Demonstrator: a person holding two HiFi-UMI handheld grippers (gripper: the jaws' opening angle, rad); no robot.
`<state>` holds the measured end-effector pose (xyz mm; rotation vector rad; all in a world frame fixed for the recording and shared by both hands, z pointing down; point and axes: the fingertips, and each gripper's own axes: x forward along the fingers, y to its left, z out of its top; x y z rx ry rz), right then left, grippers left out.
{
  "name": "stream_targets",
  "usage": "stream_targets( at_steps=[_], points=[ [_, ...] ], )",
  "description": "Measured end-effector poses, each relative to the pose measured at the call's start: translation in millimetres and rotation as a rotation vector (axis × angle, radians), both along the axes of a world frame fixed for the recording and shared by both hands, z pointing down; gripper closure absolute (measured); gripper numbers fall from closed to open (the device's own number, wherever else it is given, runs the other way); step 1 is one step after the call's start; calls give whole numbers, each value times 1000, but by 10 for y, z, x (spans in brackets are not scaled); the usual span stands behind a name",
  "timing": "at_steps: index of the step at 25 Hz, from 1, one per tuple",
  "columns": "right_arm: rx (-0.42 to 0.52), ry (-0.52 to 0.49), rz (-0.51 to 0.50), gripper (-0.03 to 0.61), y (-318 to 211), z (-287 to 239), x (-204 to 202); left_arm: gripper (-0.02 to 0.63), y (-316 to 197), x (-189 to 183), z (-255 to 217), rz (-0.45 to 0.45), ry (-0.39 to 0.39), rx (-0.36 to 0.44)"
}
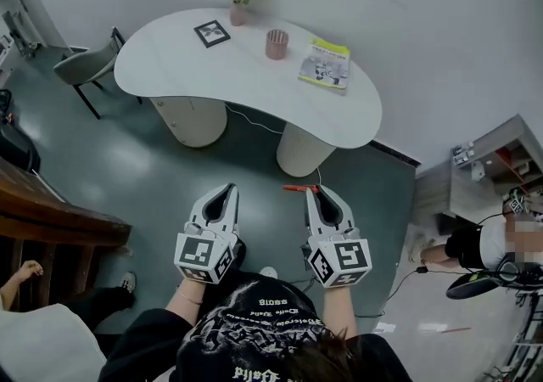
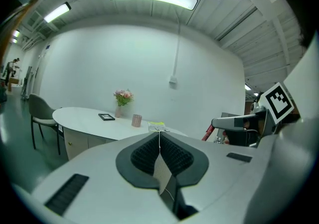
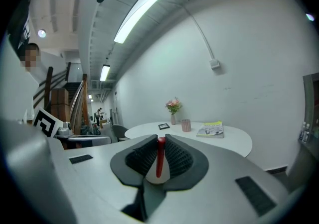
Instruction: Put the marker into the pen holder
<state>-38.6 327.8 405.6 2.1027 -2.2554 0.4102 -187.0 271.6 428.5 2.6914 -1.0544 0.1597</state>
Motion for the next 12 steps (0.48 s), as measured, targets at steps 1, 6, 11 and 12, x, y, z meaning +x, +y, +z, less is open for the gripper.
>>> stream_targets(
  at_steps=[1,6,11,12],
  points=[
    [1,2,2,509,-131,-9,7,589,-114,27,-4,9,-4,3],
    [-23,17,13,509,-789,4,-30,589,-730,54,-15,48,3,-11],
    [-45,26,38,509,-1321,29,-89,589,-1324,39,16,83,12,-27],
    [-47,28,46,509,-1398,31,-97,589,-1415,49,15,97,13,-26]
  ],
)
